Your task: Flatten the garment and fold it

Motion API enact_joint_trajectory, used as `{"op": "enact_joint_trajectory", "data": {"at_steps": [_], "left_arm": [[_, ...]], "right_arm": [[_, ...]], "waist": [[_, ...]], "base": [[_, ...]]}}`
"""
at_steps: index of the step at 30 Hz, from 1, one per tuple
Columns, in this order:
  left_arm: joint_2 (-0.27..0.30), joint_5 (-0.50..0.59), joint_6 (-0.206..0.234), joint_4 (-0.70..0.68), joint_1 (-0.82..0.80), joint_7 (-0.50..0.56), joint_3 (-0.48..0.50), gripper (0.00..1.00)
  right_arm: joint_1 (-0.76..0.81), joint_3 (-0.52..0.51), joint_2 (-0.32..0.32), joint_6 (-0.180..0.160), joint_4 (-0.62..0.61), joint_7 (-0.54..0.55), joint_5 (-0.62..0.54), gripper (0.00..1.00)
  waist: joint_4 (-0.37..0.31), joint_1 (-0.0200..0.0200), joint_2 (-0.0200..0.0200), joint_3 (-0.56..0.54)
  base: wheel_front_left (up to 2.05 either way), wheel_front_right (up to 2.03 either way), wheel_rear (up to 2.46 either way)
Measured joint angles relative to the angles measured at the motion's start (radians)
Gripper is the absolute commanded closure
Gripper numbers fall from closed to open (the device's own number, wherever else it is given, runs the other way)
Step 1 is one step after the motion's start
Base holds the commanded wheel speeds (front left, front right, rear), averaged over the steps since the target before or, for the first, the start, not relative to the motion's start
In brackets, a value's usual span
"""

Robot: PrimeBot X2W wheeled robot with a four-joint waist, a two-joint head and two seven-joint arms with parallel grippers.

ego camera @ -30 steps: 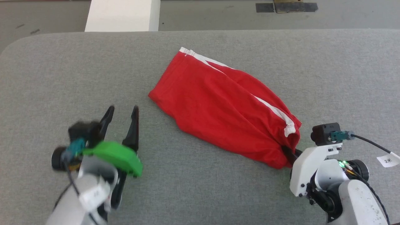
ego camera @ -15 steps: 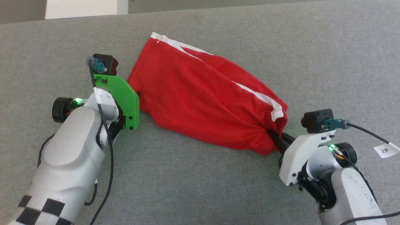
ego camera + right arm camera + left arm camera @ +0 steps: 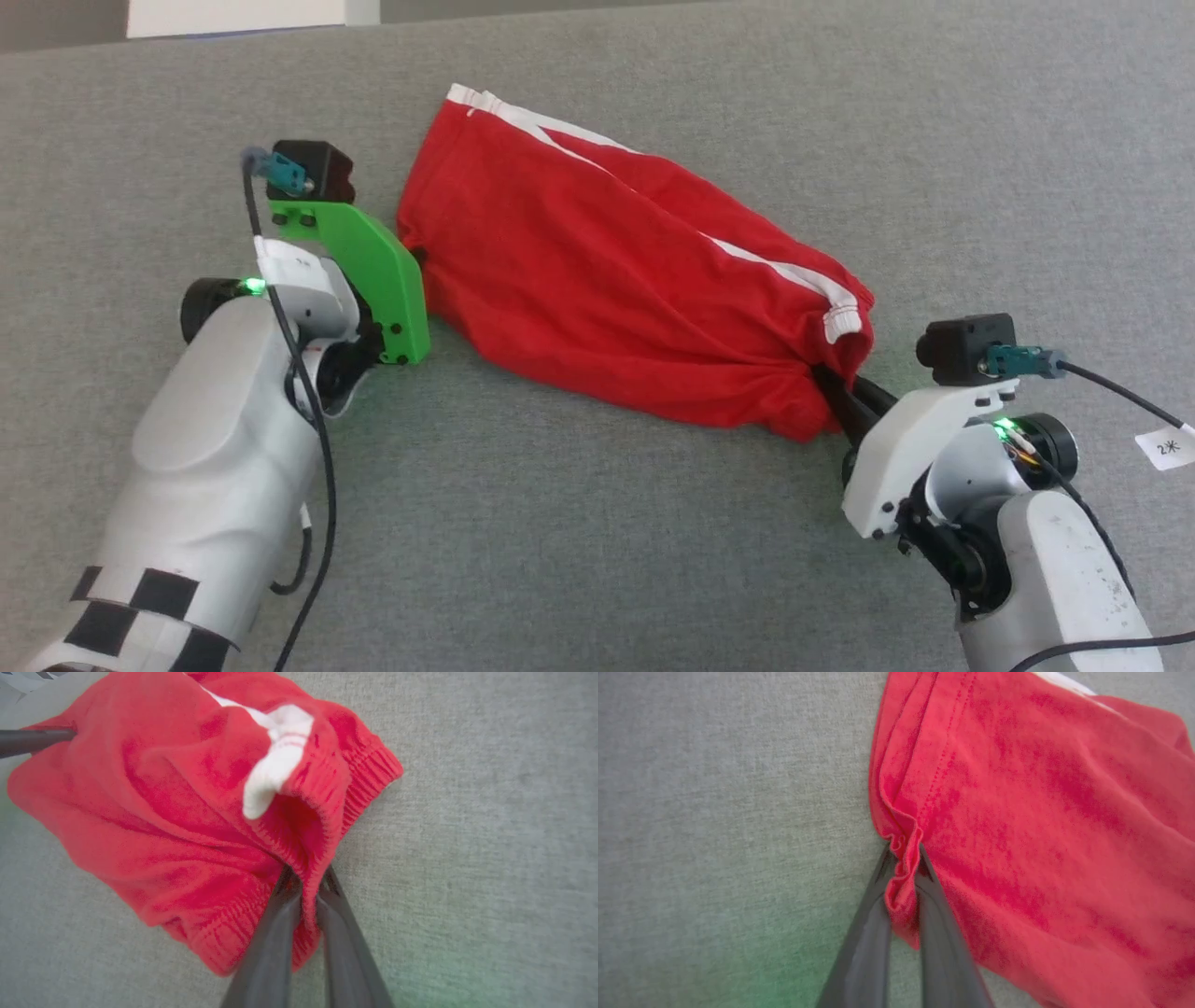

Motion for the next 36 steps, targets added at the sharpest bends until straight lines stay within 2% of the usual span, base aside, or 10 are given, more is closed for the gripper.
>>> {"op": "enact_joint_trajectory", "data": {"at_steps": [7,13,16,26,30,36], "left_arm": [[-0.037,-0.082,-0.004,-0.021,0.063,-0.117,0.078,1.00],[-0.039,-0.144,-0.001,-0.128,0.211,-0.177,0.127,1.00],[-0.037,-0.160,0.019,-0.188,0.292,-0.190,0.144,1.00],[-0.025,-0.216,0.128,-0.453,0.635,-0.206,0.186,1.00],[-0.006,-0.216,0.192,-0.562,0.732,-0.183,0.190,1.00],[0.015,-0.208,0.272,-0.632,0.844,-0.126,0.163,1.00]], "right_arm": [[0.004,-0.002,-0.002,-0.001,0.021,0.015,-0.006,1.00],[0.043,-0.004,-0.002,-0.001,0.013,0.073,-0.005,1.00],[0.068,-0.011,-0.003,-0.001,-0.002,0.119,0.004,1.00],[0.177,-0.060,-0.105,-0.001,-0.116,0.301,0.103,1.00],[0.215,-0.085,-0.121,-0.001,-0.161,0.363,0.129,1.00],[0.275,-0.108,-0.128,0.000,-0.190,0.440,0.146,1.00]], "waist": [[0.028,0.0001,0.0000,-0.048],[0.052,0.0001,0.0001,-0.107],[0.065,0.0001,0.0000,-0.136],[0.113,0.0001,0.0000,-0.236],[0.133,0.0000,0.0000,-0.258],[0.149,0.0001,0.0000,-0.270]], "base": [[0.00,0.00,0.00],[0.00,0.00,0.00],[0.00,0.00,0.00],[0.00,0.00,0.00],[0.00,0.00,0.00],[0.00,0.00,0.00]]}}
